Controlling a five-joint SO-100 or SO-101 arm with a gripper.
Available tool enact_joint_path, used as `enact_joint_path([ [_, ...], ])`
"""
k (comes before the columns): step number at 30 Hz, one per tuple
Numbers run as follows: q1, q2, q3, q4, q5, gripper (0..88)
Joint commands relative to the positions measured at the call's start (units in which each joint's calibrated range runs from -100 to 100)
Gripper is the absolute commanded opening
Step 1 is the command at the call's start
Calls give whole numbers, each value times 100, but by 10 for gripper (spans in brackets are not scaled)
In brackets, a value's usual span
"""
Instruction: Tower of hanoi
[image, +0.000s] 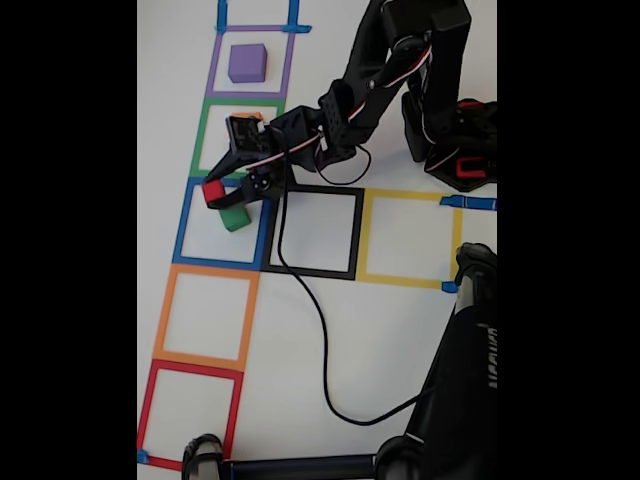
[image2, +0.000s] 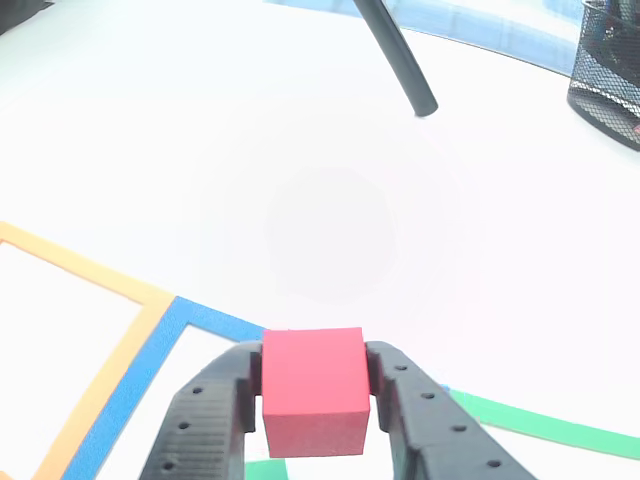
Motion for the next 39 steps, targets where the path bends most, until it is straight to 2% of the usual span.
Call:
enact_joint_path([
  [1,341,-1161,-806,1757,36,29],
  [13,1473,-2654,-4188,7497,36,27],
  [17,1875,-2767,-5479,8979,36,28],
  [22,2345,-2727,-6888,10291,36,28],
  [26,2834,-2929,-7260,10785,36,27],
  [31,3573,-3357,-6506,10874,36,28],
  [39,4598,-3930,-3670,8833,36,28],
])
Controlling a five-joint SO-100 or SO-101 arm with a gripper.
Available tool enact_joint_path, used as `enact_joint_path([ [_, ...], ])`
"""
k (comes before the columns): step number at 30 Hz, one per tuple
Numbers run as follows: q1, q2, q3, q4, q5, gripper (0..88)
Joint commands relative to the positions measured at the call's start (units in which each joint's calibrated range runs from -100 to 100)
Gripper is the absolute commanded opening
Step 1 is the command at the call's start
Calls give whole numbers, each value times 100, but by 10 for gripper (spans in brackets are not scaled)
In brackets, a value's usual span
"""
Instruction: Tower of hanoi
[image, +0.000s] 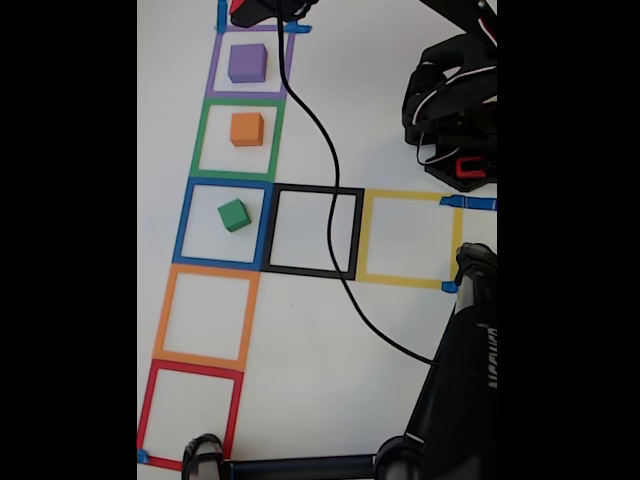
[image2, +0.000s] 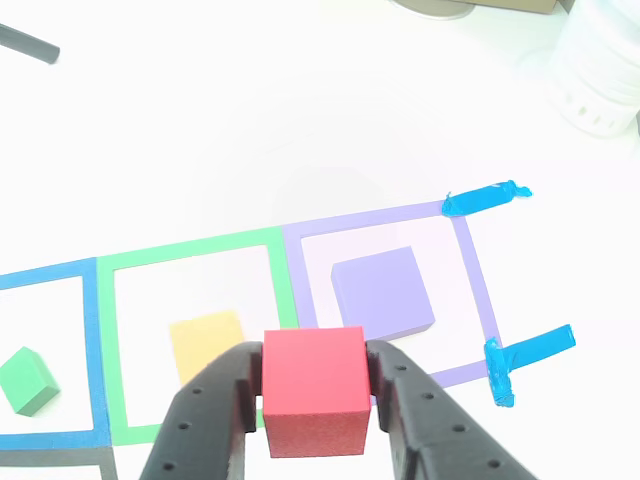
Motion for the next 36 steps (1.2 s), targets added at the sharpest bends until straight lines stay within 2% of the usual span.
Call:
enact_joint_path([
  [1,316,-258,1171,-1252,36,28],
  [9,623,73,3162,-3852,36,29],
  [21,1093,1979,3844,-6920,36,29],
  [36,1400,3642,4335,-9252,36,32],
])
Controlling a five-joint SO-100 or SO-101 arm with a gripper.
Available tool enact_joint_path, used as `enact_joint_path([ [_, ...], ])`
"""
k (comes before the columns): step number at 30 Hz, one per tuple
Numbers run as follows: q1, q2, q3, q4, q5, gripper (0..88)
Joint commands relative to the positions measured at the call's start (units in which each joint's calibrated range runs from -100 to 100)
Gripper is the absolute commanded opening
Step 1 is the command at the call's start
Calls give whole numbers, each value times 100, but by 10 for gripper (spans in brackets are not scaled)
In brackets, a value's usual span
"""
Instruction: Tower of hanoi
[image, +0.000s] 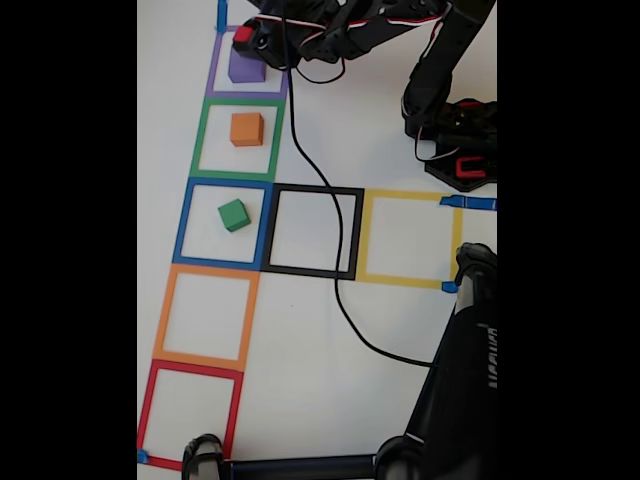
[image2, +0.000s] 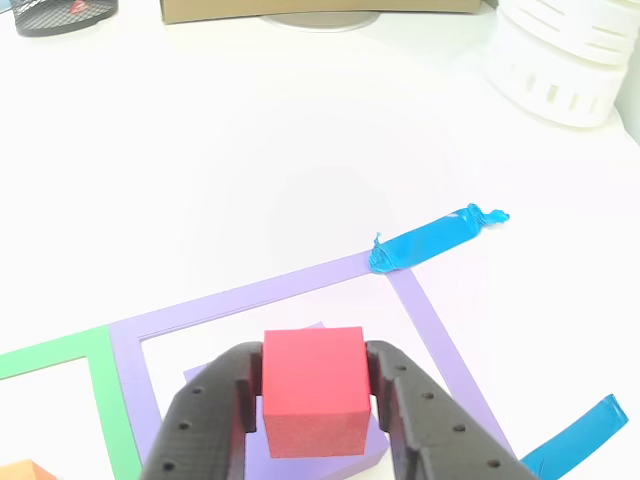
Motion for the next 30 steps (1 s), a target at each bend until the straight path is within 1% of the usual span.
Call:
enact_joint_path([
  [1,122,395,-92,-660,0,32],
  [6,122,976,-102,-1364,0,33],
  [11,112,1299,-147,-1680,0,34],
  [30,-3,1614,-402,-1777,0,37],
])
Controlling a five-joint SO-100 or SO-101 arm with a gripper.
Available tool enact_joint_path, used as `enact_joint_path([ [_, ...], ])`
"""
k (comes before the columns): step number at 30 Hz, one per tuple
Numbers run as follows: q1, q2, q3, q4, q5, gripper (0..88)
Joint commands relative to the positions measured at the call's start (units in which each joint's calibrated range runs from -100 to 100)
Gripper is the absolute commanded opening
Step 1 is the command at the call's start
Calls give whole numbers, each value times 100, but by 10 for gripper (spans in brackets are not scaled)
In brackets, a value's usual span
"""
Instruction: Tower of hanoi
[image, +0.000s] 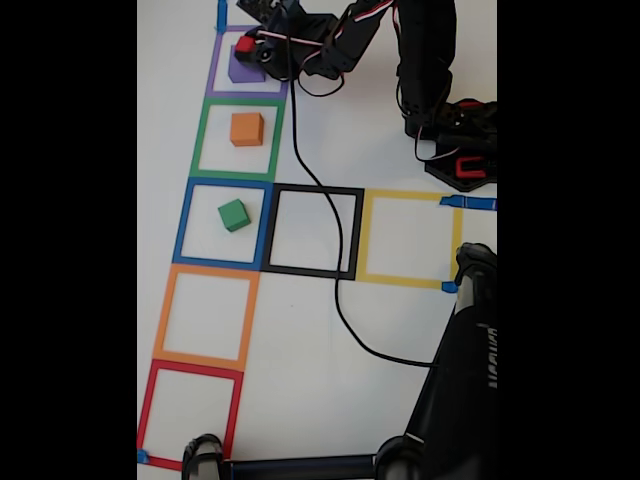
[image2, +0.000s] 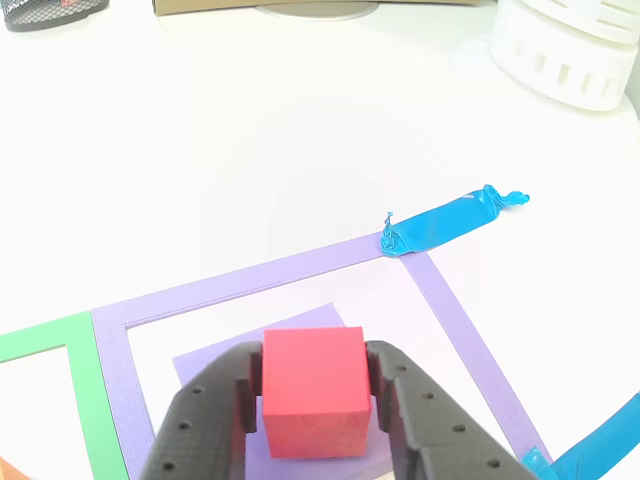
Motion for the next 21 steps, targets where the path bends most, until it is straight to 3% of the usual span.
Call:
enact_joint_path([
  [1,19,-8,-269,-108,36,37],
  [21,47,105,-242,-141,36,82],
])
